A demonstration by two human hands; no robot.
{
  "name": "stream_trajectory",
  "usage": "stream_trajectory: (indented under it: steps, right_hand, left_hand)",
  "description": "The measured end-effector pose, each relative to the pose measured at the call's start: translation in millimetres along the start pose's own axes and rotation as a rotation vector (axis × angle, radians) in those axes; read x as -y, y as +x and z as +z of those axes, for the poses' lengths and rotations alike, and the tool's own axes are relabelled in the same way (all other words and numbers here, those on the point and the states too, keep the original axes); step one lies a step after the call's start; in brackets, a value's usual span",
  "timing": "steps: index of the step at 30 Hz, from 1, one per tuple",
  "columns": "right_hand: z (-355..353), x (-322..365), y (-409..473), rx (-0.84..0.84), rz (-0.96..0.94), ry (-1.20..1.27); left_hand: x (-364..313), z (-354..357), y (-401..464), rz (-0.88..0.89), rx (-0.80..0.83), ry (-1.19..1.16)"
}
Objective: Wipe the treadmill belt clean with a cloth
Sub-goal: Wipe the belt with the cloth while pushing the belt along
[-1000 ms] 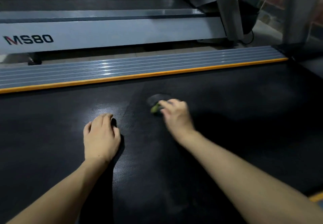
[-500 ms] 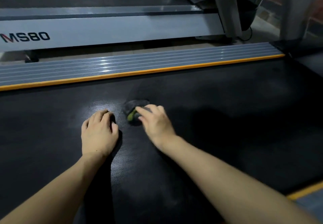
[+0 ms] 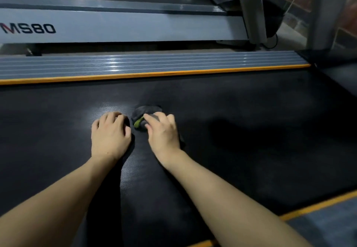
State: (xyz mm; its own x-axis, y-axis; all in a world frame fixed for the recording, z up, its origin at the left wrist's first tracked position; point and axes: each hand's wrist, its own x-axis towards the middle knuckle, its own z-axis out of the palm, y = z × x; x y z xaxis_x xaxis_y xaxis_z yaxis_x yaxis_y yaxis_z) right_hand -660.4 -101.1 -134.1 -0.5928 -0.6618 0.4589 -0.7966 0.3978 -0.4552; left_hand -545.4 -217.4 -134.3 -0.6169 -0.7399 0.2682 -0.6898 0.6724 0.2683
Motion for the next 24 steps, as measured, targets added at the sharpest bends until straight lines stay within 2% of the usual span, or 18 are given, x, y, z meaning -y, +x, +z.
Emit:
stream_trajectory:
  steps: [2,4,8,11,12,14,16,18,20,22,24]
  right_hand:
    - [-15,-23,1,0.024,-0.103,-0.008]
    - [-36,-71,8,0.002,-0.113,-0.117]
    - [-99,-167,6,-0.094,0.242,-0.3]
    - [-97,-150,-2,-0.148,0.436,-0.335]
    - [-81,-126,-2,-0.158,0.437,-0.298]
    - [-40,-66,-6,-0.125,0.308,-0.21]
    - [-10,-8,-18,-0.018,0.147,-0.144]
    - [-9,15,-28,0.064,0.044,-0.032]
    - [-29,-5,-28,0.073,-0.045,-0.012]
    - [-54,-57,-21,0.01,-0.079,-0.127]
    - [-87,-119,-14,-0.053,0.033,-0.23]
  left_hand:
    - [2,-4,-1,0.048,0.06,0.008]
    - [7,-9,1,0.076,0.146,0.02]
    - [6,-24,-4,0.103,0.22,0.059]
    - [2,-33,-21,0.098,0.229,0.048]
    - [1,-35,-28,0.105,0.23,0.05]
    - [0,-40,-45,0.097,0.241,0.058]
    - [-1,-45,-59,0.041,0.269,0.065]
    - [-2,-52,-71,0.004,0.331,0.075]
    - [-4,-56,-80,0.041,0.371,0.097]
    - [-9,-60,-81,0.066,0.409,0.11]
    - [-15,-60,-77,0.041,0.454,0.119]
